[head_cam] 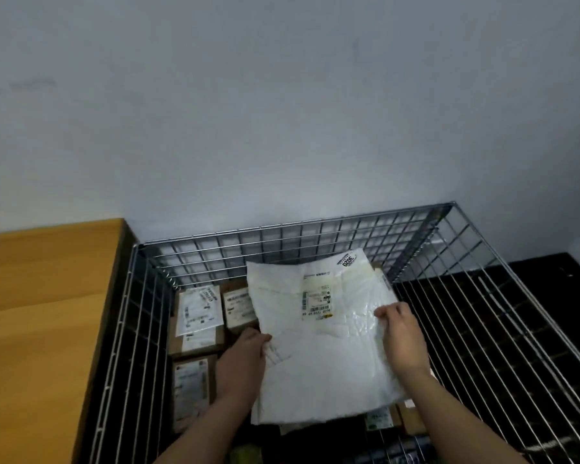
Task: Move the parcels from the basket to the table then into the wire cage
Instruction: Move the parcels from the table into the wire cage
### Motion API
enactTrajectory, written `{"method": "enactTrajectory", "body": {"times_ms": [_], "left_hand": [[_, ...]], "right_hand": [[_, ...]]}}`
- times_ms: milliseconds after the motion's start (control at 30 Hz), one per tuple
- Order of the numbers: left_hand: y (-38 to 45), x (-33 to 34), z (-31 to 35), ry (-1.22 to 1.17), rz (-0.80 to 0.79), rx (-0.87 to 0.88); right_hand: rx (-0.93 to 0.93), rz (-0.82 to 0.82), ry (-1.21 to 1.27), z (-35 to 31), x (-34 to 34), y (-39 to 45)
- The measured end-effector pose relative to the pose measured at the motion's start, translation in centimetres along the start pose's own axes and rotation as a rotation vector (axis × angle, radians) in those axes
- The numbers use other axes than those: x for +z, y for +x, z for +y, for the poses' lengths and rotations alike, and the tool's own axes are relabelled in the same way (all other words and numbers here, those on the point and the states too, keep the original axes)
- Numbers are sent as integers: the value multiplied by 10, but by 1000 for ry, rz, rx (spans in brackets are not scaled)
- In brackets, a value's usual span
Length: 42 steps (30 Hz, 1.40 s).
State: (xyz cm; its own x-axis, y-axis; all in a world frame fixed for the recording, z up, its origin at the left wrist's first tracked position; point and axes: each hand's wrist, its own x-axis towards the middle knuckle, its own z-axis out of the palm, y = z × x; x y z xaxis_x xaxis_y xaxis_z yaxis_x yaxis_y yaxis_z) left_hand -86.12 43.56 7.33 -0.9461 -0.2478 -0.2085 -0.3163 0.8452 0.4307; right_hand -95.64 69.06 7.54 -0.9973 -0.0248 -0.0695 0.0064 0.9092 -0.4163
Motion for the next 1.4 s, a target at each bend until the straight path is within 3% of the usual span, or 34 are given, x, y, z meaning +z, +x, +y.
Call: {"method": "enactTrajectory", "body": {"times_ms": [333, 633, 800, 1033, 1200, 1400], "left_hand": [[28, 133, -18, 40, -201, -9], [39, 168, -35, -45, -389, -137], [42, 161, -35, -6, -406, -151], [38, 89, -17, 159, -199, -106], [26, -30, 3, 320, -44, -87], [-43, -190, -10, 353, 171, -149]], "right_hand": [[45, 29, -61, 72, 98, 32], [183, -262, -254, 88, 129, 40], [248, -317, -258, 80, 123, 48], [84, -288, -312, 36, 76, 46], [-60, -213, -288, -55, 9, 26], [-286, -118, -239, -200, -74, -31]]}}
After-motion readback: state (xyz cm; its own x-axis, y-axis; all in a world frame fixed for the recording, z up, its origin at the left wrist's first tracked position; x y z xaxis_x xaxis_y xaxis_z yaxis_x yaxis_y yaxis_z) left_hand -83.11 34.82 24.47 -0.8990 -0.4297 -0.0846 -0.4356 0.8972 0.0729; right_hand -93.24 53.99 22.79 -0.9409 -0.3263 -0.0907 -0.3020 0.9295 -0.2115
